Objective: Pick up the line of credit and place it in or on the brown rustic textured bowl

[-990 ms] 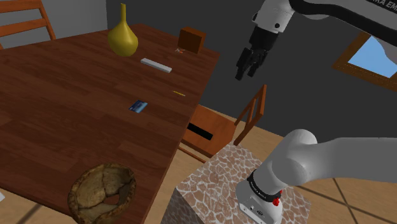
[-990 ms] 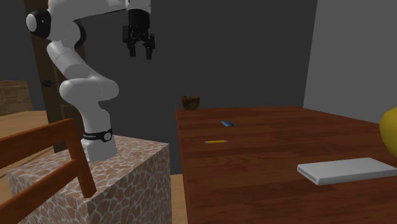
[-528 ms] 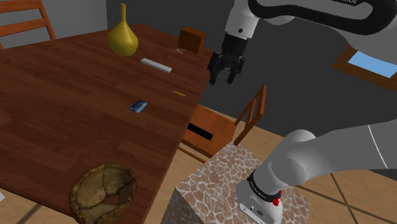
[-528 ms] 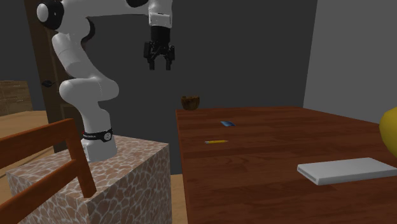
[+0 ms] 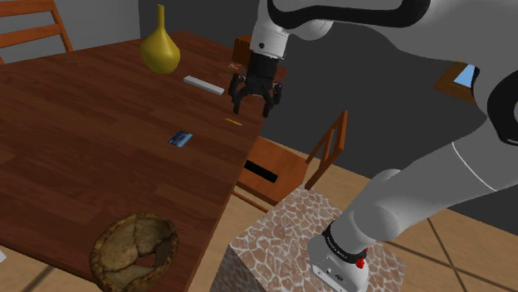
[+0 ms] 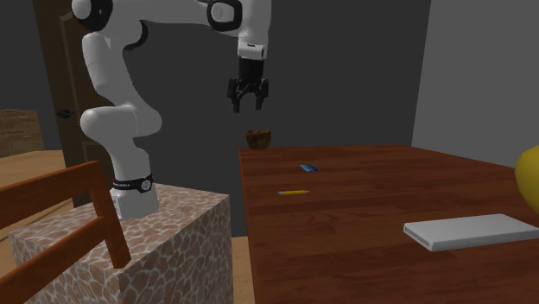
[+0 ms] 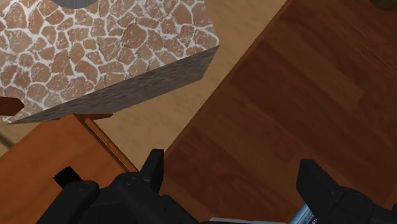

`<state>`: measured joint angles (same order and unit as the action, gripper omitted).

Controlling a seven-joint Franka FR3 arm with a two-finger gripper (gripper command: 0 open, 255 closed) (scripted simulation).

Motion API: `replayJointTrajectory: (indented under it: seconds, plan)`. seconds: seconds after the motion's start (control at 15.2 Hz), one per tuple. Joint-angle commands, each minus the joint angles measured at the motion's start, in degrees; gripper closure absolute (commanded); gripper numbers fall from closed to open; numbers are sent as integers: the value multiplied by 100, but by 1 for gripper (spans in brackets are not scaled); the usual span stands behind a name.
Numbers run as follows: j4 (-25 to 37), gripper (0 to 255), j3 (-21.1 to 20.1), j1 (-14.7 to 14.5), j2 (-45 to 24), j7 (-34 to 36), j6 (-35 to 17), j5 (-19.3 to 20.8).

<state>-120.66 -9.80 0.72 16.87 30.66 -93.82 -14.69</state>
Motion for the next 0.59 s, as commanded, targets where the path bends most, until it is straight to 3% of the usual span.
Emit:
replayJointTrajectory:
  seconds: [0.0,0.53]
  plan:
    - [216,0,-69,11,-433,355,-141,-140]
    - [1266,0,-192,-25,-2209,1589,-647,-609]
